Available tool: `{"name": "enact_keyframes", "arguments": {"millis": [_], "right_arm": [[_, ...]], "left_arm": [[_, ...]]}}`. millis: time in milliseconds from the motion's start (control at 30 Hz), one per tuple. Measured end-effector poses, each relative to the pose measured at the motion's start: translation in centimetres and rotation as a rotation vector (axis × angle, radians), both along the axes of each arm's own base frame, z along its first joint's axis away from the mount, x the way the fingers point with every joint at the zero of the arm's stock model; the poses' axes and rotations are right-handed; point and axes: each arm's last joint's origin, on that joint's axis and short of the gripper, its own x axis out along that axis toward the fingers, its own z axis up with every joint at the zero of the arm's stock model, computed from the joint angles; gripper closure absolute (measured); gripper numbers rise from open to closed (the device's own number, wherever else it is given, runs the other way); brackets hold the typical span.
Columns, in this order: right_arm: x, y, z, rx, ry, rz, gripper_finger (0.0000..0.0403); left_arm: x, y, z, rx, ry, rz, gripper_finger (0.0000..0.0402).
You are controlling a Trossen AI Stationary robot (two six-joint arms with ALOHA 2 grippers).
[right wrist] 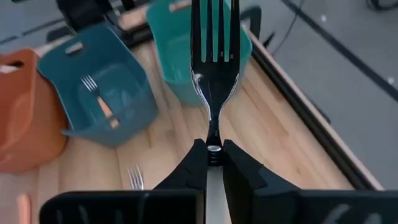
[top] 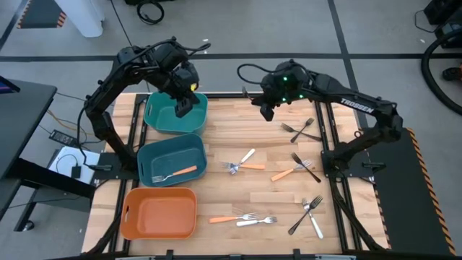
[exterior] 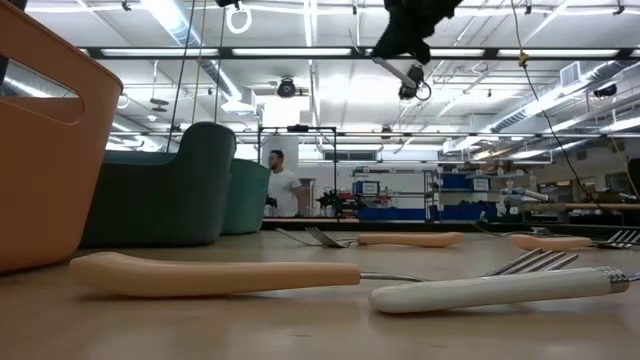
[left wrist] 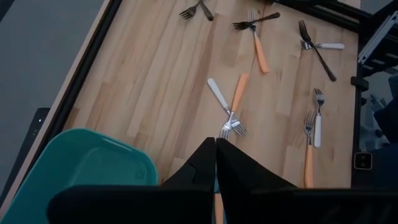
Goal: Sort silverware by color (type)
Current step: Put the white fork into the green bin
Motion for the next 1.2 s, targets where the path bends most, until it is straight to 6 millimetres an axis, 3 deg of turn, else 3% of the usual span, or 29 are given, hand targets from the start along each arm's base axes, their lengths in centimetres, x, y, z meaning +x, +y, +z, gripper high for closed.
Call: {"name": "enact_keyframes", "arguments": {"millis": [133, 300, 467, 733, 1200], "right_arm": [[0.2, 0.5, 1.3, -0.036, -0.08, 0.018, 0.0371], [1.1, 1.2, 1.3, -0.055, -0.111, 0.064, 0.0371], [1.7, 1.8, 2.2, -0.111, -0.197, 0.076, 0.0371], [2.4, 2.0, 3.1, -0.199, -0.286, 0.025, 0.0371], [2.9, 2.2, 3.1, -0.201, -0.302, 0.03, 0.0373]], "left_arm": [[0.5, -0.3, -0.2, 0.001, 0.008, -0.023, 0.0354], [1.7, -0.9, -0.7, -0.001, 0.02, -0.059, 0.0303], [4.4, 0.0, -1.0, 0.03, -0.064, 0.074, 0.0272], [8.1, 1.5, -1.0, 0.012, -0.277, 0.165, 0.0269], [9.8, 2.3, -0.8, 0.044, -0.395, 0.179, 0.0269]]}}
